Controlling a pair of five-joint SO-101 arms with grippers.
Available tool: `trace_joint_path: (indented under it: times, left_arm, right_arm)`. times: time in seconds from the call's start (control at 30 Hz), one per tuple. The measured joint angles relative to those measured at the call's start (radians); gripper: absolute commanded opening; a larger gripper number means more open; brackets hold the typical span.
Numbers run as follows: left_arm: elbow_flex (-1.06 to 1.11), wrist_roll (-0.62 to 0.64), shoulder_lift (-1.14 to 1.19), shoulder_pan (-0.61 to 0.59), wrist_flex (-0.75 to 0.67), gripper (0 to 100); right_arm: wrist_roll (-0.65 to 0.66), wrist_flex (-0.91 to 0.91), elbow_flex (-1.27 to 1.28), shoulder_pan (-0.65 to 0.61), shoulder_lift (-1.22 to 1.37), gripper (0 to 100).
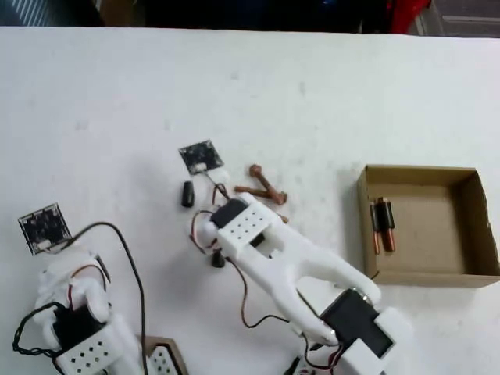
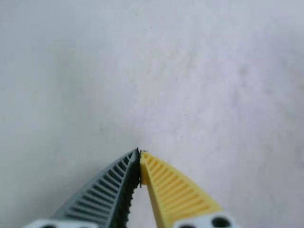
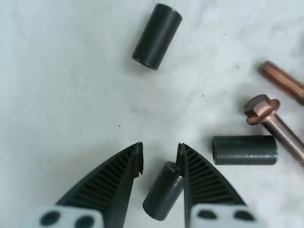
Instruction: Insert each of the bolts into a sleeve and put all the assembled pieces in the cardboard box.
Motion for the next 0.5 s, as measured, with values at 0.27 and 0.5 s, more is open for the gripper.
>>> trace_joint_path:
  times: [0.27, 0.5]
  left_arm:
    - [0.000, 0.000, 0.000, 0.000, 0.000, 2]
    - [0.000, 0.000, 0.000, 0.000, 0.000, 2]
  right_arm:
    - [-0.284, 0.121, -0.086, 0.002, 0.000, 11.1]
    - [-0.434, 0.232, -0.091, 0.006, 0.000, 11.0]
